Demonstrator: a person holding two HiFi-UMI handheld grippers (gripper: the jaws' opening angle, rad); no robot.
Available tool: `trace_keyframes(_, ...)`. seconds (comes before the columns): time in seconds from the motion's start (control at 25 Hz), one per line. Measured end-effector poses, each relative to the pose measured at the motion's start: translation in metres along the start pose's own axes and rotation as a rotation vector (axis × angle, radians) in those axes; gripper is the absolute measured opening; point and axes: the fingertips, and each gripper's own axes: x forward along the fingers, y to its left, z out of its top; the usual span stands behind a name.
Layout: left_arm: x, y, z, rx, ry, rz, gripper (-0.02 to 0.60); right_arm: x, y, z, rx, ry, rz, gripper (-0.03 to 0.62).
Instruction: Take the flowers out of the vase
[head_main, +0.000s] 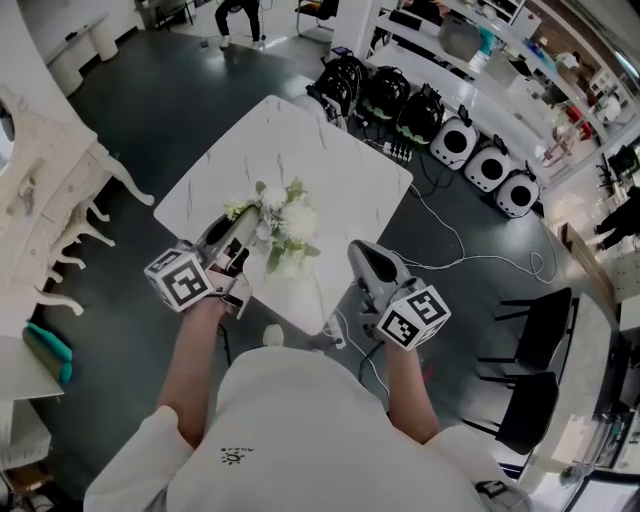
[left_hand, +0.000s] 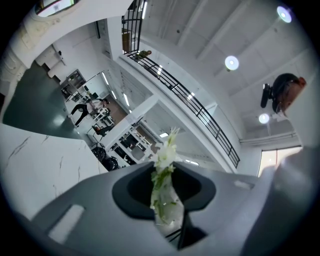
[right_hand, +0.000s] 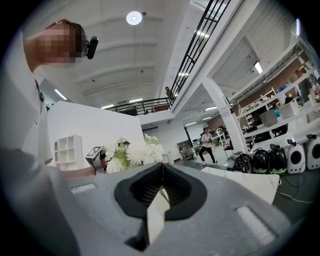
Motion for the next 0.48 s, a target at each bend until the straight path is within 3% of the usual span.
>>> trace_keyframes(0.48,0.0,-0.026,0.016,-0.021,-0.028,-0.045,0.08,-0.007,0.001,0.007,-0.004,-0.01,0.007,0.002)
